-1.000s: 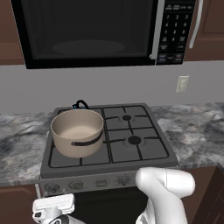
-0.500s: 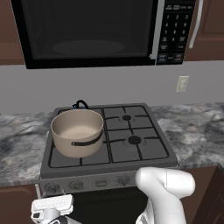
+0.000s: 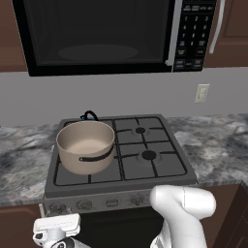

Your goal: Pick the kettle from the cabinet and place it on a stove burner. Then pick the pot from the counter and place it on another stove burner. Finally, turn both burners on.

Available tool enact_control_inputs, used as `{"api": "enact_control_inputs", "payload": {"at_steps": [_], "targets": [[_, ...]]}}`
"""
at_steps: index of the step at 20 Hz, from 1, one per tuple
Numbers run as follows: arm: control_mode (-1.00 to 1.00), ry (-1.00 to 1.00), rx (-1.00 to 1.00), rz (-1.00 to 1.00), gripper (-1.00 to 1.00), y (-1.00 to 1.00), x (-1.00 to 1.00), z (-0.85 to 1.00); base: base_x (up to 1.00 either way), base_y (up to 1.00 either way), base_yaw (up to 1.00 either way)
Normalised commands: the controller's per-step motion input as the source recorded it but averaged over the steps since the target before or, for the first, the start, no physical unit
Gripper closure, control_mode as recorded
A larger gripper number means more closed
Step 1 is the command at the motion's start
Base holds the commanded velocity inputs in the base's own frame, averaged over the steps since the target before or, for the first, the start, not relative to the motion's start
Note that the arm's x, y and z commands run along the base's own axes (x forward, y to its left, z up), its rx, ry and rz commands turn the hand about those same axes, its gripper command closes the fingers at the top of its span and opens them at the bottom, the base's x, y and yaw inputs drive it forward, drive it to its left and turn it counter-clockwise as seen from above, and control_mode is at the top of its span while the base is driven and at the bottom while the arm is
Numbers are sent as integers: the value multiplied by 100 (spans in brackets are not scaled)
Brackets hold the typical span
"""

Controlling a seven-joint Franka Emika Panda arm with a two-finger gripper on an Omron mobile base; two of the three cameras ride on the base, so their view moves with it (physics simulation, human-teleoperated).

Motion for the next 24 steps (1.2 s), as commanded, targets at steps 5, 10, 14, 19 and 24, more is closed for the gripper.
{"api": "enact_control_inputs", "payload": {"at_steps": [5, 10, 14, 19, 24], "targets": [[-100, 0, 0, 0, -100, -1, 0, 0, 0, 0, 0], [-100, 0, 0, 0, -100, -14, 0, 0, 0, 0, 0], [-100, 0, 0, 0, -100, -5, 5, 0, 0, 0, 0], [-100, 0, 0, 0, -100, 1, 9, 0, 0, 0, 0], [-100, 0, 0, 0, -100, 2, 7, 0, 0, 0, 0]]}}
